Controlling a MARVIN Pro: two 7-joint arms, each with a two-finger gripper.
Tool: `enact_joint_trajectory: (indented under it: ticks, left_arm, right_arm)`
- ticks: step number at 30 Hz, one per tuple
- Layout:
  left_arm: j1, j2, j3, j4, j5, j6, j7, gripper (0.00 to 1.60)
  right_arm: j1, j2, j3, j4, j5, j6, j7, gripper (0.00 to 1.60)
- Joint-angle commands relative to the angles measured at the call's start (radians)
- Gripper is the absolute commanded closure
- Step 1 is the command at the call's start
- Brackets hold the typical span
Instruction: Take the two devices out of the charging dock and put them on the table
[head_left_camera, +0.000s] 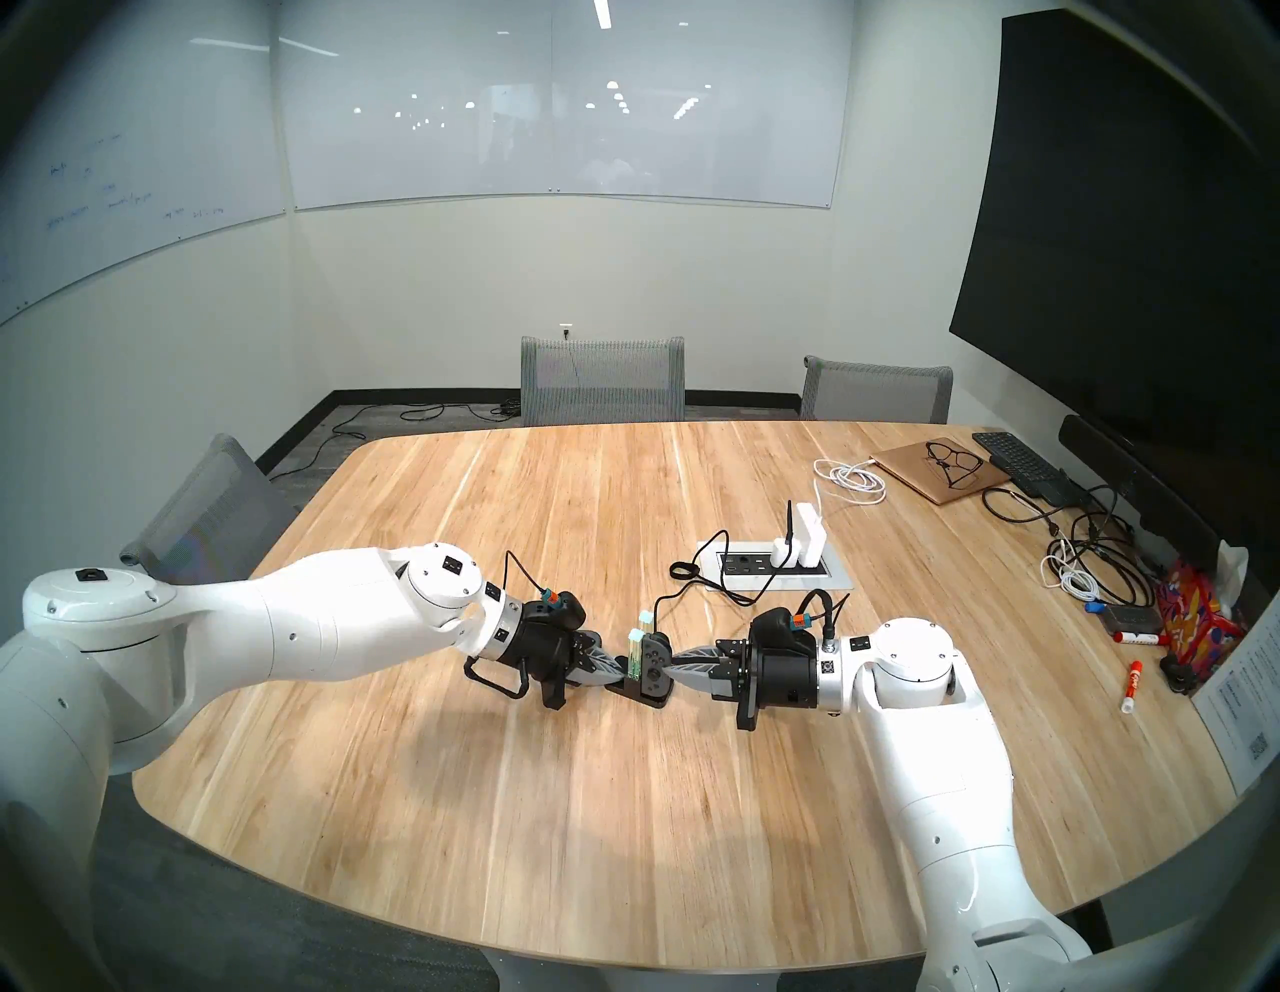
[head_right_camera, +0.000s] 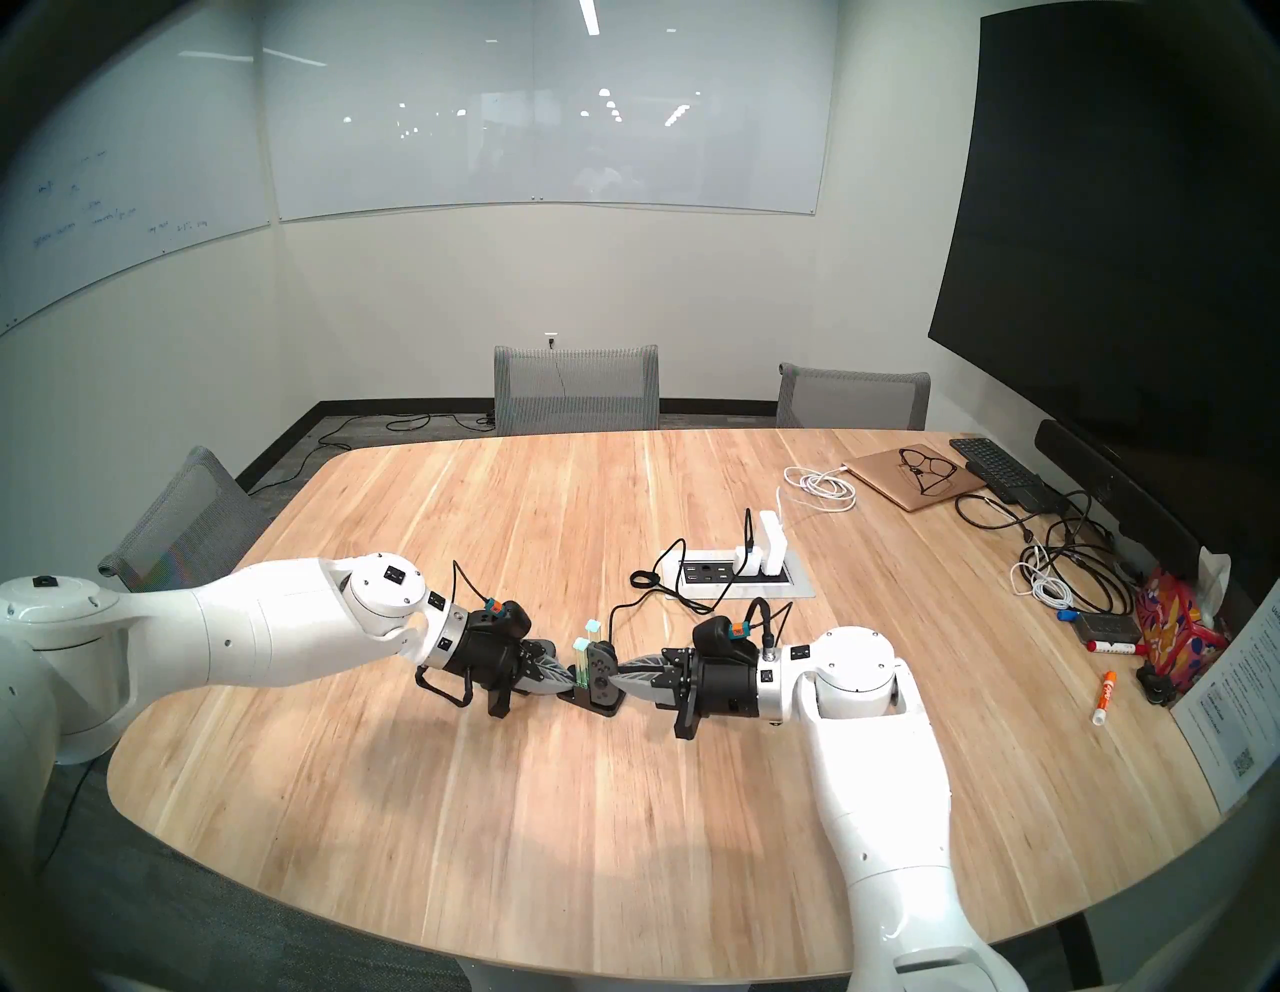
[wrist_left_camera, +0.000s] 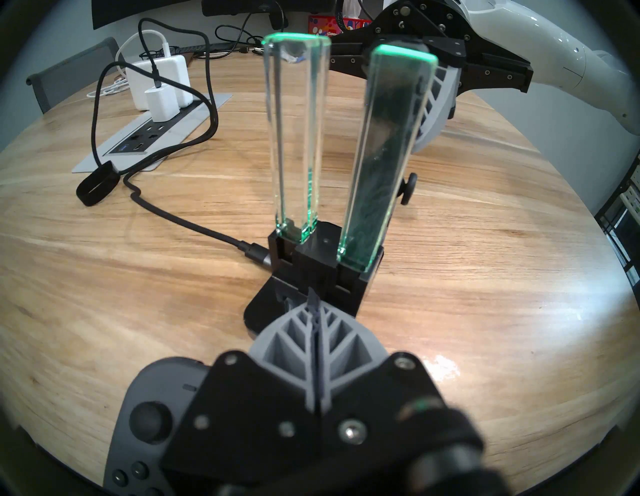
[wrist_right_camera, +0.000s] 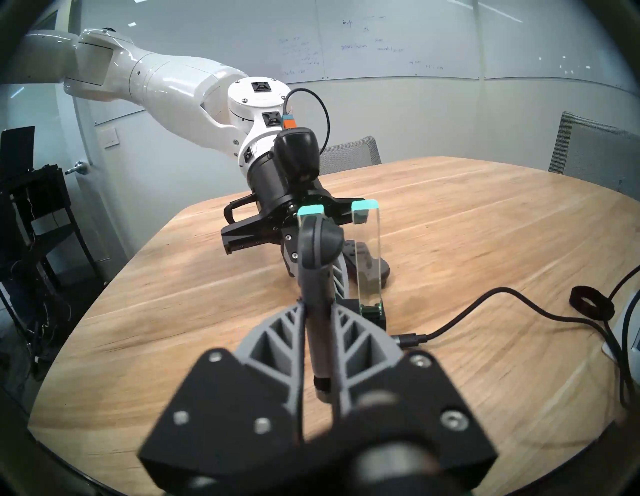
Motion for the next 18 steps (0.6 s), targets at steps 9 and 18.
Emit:
enact_joint_trajectory:
  ticks: [9, 18]
  left_arm:
    - [0.005, 0.0, 0.005, -0.002, 0.001, 0.005, -0.001, 1.6]
    - [0.005, 0.0, 0.005, -0.002, 0.001, 0.005, -0.001, 1.6]
  right_arm:
    - [-0.033, -0.009, 0.024, -0.06, 0.015, -0.022, 0.016, 1.6]
    - [-0.027, -0.009, 0.03, -0.06, 0.013, -0.017, 0.032, 1.6]
